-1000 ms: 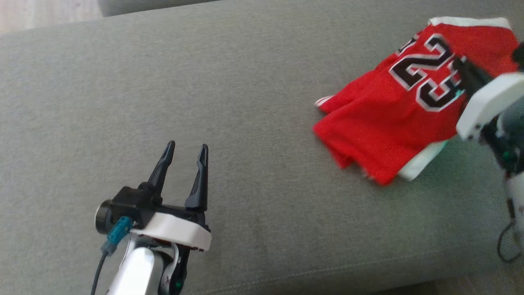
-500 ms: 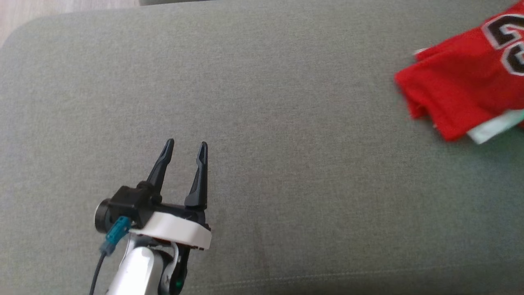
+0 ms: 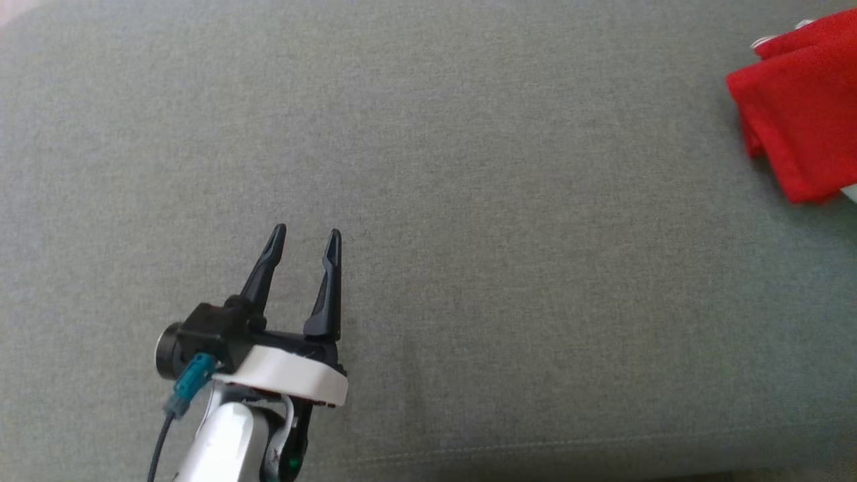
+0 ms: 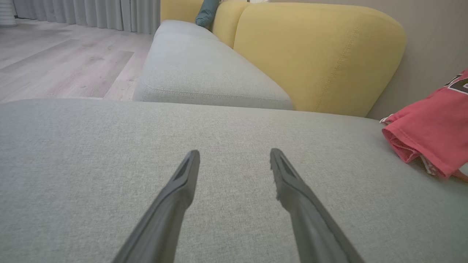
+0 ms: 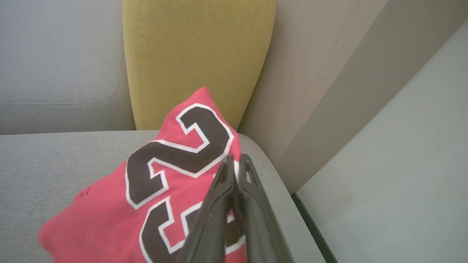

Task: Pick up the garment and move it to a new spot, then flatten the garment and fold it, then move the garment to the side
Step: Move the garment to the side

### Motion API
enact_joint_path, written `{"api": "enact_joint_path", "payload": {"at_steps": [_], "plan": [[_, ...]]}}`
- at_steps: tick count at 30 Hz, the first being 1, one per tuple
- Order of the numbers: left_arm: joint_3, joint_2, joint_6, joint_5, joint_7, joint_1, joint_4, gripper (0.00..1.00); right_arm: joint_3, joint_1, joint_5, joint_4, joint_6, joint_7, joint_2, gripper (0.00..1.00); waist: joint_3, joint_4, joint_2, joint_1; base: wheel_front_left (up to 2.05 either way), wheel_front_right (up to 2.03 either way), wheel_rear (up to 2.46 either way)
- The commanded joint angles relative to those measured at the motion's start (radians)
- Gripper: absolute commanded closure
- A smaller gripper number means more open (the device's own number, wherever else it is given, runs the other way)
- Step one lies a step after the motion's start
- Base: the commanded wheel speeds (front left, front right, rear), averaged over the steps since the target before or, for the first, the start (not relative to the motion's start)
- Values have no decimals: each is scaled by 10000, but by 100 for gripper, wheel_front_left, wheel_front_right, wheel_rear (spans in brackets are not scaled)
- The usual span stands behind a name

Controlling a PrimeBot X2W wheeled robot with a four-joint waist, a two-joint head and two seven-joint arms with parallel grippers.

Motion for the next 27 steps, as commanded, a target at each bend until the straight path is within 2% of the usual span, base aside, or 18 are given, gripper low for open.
{"api": "enact_joint_path", "payload": {"at_steps": [1,6,7,8,9,10,11,21,27], "plan": [[247,-31,-13,65,-122,-254,-344,0,-155,-240,-379,-481,65,-38,-307,100,101,38,0,0,0,0,0],[286,-31,-21,84,-122,-272,-318,0,-632,73,-1290,-614,65,-96,-226,100,192,62,0,0,0,0,0],[296,-31,-25,87,-122,-276,-313,0,-750,154,-1512,-645,65,-95,-178,91,206,61,0,0,0,0,0],[307,-31,-28,91,-122,-278,-309,0,-865,235,-1692,-673,65,-112,-120,61,215,56,0,0,0,0,0],[315,-31,-31,96,-122,-276,-300,0,-941,295,-1820,-710,65,-147,-33,40,218,47,0,0,0,0,0],[322,-31,-34,102,-122,-271,-286,0,-1007,330,-1934,-754,65,-160,69,11,217,33,0,0,0,0,0],[327,-31,-38,108,-122,-265,-269,0,-1043,370,-2072,-780,65,-114,151,0,213,15,0,0,0,0,0],[284,-31,-87,136,-122,-221,-137,0,-1347,619,-2690,-1156,65,102,722,0,107,-103,0,0,0,0,0],[275,-31,-97,134,-122,-164,-81,0,-1228,824,-2445,-1446,65,-24,1054,0,-63,-133,0,0,0,0,0]]}}
